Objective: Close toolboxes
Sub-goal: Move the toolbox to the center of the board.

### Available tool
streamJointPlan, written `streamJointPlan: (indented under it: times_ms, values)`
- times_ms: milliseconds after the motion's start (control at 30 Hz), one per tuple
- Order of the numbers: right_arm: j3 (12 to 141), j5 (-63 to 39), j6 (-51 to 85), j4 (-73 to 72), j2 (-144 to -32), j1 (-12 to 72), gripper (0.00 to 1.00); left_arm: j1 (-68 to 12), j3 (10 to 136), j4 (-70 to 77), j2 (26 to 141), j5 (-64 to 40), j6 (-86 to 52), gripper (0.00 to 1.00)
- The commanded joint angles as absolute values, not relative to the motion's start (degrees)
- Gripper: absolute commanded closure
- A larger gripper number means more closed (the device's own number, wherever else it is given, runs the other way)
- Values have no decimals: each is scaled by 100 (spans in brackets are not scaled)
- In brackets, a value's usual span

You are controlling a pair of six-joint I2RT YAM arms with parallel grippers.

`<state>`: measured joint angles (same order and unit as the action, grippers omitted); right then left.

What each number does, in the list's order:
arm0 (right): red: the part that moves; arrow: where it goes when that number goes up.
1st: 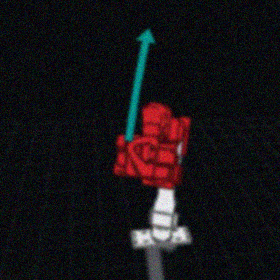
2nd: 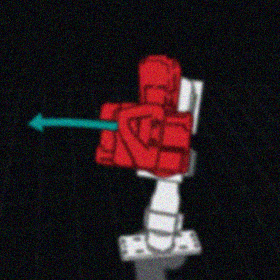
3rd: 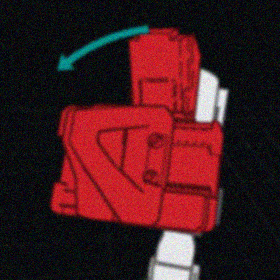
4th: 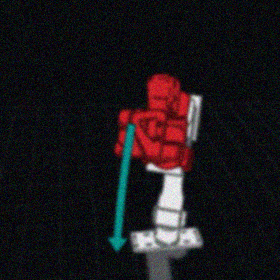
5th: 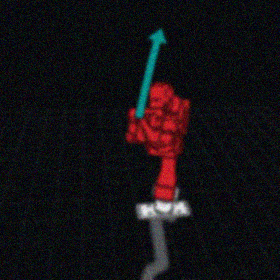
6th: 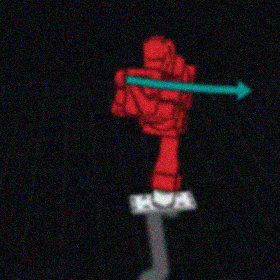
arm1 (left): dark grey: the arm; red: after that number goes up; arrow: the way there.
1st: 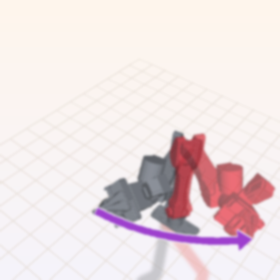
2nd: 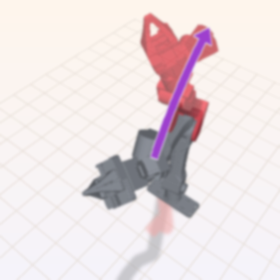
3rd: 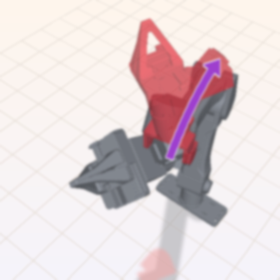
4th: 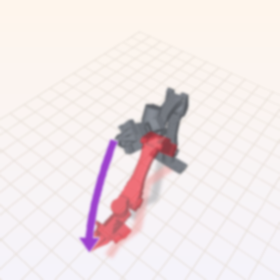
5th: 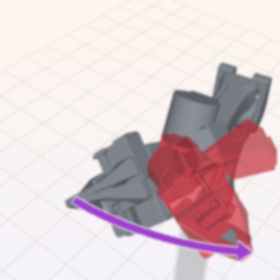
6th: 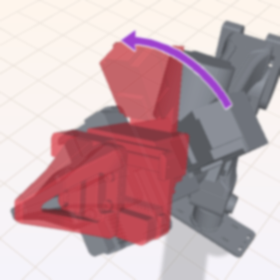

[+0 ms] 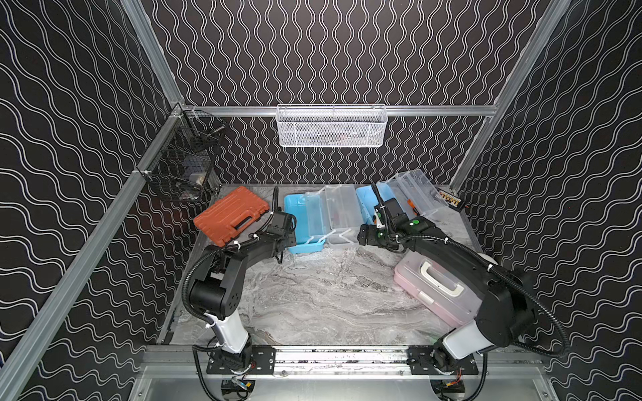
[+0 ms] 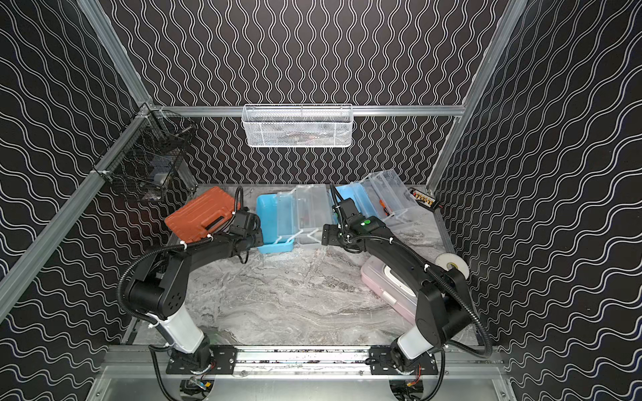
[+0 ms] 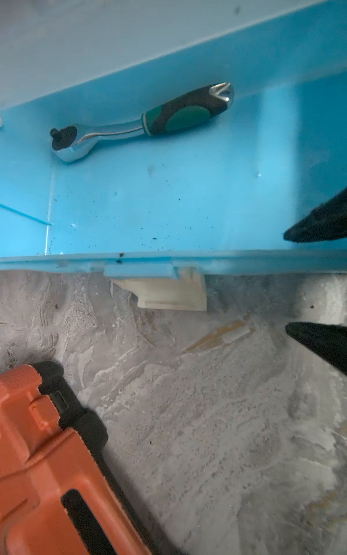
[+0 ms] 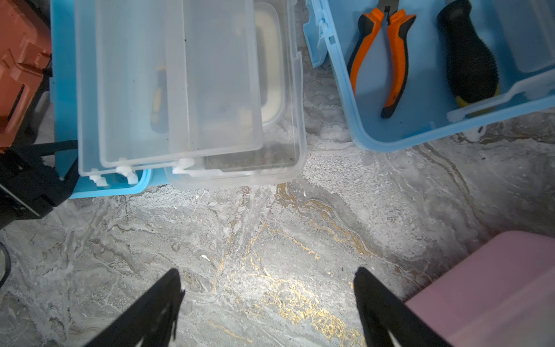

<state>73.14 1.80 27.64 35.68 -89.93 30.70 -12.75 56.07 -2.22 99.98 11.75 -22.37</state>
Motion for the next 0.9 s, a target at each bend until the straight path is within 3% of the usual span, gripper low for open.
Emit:
streamJointPlan:
  times_ms: [0,267,867]
  values:
    - [7423,146,2707,3496,-9065,3046,9,-1261,5531,-314,10003,1161,-2112,66]
    - [7722,-22,2603,3542,-9352,2835,8,-1266,5013,-439,9511,1019,-2259,83]
    - [8085,-1091,2552,3225,-10281,2138,14,-1264,3675,-1383,7332,850,-2664,82]
